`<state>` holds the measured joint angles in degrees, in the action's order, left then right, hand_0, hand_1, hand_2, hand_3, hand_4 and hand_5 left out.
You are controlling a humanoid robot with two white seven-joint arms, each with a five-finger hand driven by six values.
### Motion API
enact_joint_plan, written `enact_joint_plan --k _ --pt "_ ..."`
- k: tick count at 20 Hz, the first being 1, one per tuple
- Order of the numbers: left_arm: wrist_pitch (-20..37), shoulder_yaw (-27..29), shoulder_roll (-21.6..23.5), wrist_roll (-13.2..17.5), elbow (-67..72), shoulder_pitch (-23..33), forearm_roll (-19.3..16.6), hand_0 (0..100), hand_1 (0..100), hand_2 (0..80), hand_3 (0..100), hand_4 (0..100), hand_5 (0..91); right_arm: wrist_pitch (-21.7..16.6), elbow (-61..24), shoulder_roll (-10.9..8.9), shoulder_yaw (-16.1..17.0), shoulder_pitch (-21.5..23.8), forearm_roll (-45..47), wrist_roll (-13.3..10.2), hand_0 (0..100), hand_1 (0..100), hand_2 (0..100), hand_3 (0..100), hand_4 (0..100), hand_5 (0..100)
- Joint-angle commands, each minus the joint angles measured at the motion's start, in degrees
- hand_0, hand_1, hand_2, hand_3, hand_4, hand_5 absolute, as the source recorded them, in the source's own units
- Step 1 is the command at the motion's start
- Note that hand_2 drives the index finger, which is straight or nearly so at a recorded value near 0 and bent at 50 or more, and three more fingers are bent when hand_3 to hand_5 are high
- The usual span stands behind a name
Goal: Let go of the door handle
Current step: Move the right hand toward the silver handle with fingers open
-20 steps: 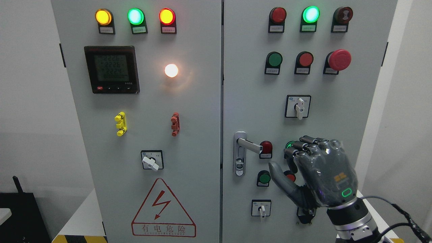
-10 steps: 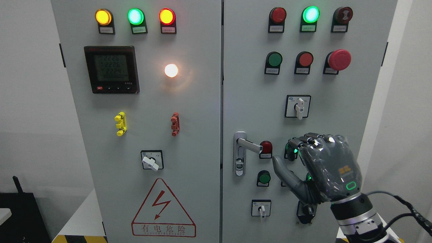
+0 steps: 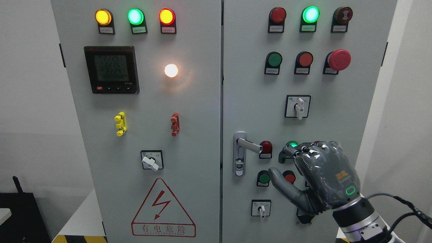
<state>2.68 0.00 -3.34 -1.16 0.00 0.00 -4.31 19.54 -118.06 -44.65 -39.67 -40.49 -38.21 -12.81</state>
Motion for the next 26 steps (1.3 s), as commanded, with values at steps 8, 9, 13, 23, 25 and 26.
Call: enact_joint_plan --k 8,9,13,23,25,26 --pt "0.04 0.09 0.00 0.02 0.53 -0.18 0.00 12 39 0.0 0 0 0.0 -1.95 -1.56 -9.31 -7.26 -7.76 8.15 -2.39 49 0 34 100 100 100" --pt "0.13 0.09 0.00 0.02 0.53 -0.18 0.00 12 39 0.0 0 0 0.0 -2.74 -1.56 -9.84 -7.26 -7.85 8.76 -2.39 49 0 34 100 100 100" --pt "0.04 0.09 0.00 0.02 0.53 -0.18 0.00 12 39 0.0 0 0 0.0 -3.10 -1.56 -10.64 -7.61 -9.34 14.91 -2.30 49 0 35 100 100 100" --pt "0.04 0.09 0.00 0.02 0.53 -0.18 0.00 12 39 0.0 0 0 0.0 4.00 -1.56 -9.85 -14.55 -15.40 20.11 -1.95 49 0 35 100 100 100" --pt "0.04 0.09 0.00 0.02 0.53 -0.18 0.00 12 39 0.0 0 0 0.0 4.98 -1.56 -9.06 -15.87 -16.81 20.46 -1.69 48 0 35 100 100 100" --pt "0.04 0.09 0.00 0.02 0.53 -0.09 0.00 12 39 0.0 0 0 0.0 4.98 -1.56 -8.79 -16.05 -17.08 20.54 -1.69 48 0 35 100 100 100"
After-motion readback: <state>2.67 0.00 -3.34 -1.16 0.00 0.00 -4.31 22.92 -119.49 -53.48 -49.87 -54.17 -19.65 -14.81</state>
